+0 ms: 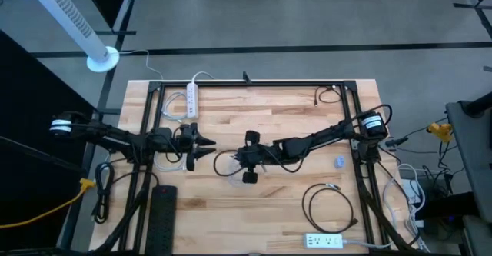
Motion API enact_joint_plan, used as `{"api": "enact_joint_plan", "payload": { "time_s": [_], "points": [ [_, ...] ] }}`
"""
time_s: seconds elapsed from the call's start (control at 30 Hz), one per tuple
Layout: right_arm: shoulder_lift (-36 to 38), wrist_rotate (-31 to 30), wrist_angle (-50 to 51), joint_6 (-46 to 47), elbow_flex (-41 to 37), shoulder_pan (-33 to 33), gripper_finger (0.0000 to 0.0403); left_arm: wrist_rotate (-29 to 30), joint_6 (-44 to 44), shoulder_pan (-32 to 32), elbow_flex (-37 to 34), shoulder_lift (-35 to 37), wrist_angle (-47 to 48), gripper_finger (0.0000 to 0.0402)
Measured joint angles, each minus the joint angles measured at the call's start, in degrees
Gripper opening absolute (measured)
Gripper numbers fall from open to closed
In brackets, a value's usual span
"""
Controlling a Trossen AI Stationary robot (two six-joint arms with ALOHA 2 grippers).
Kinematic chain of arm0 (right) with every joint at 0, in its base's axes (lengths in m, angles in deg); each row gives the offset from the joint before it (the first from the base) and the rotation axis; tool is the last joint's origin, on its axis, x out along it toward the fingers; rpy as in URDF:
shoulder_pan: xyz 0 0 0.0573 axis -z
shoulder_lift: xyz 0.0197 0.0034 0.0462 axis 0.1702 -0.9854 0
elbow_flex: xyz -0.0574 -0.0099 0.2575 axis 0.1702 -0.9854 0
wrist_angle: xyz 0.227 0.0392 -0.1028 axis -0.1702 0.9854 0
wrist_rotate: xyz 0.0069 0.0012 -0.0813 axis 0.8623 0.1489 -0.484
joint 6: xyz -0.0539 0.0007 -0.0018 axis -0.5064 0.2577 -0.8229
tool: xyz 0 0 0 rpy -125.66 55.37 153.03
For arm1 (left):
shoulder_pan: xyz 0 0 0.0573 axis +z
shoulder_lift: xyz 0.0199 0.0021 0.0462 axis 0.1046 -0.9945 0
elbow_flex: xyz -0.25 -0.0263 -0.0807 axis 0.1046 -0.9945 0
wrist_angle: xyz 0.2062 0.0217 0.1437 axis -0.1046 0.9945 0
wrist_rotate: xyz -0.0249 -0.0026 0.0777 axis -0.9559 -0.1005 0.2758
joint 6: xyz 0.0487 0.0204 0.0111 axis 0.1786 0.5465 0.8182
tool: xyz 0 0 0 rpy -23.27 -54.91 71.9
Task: Plug in charger cables
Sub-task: Insert the bottom right white charger cable into the black outlet extension
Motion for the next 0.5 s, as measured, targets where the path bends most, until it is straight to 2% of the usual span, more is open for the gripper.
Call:
{"api": "enact_joint_plan", "payload": {
  "time_s": [0.3,0.5],
  "points": [
    [0.0,-0.1,-0.6,0.7,-0.1,0.1,0.0016,-0.1,8.8,-2.1,7.3,-10.9,0.1,0.0154],
    [0.0,-0.1,-0.5,1.9,0.0,0.1,0.0016,-0.2,10.0,-2.1,10.4,-17.9,0.3,0.0181]
  ]
}}
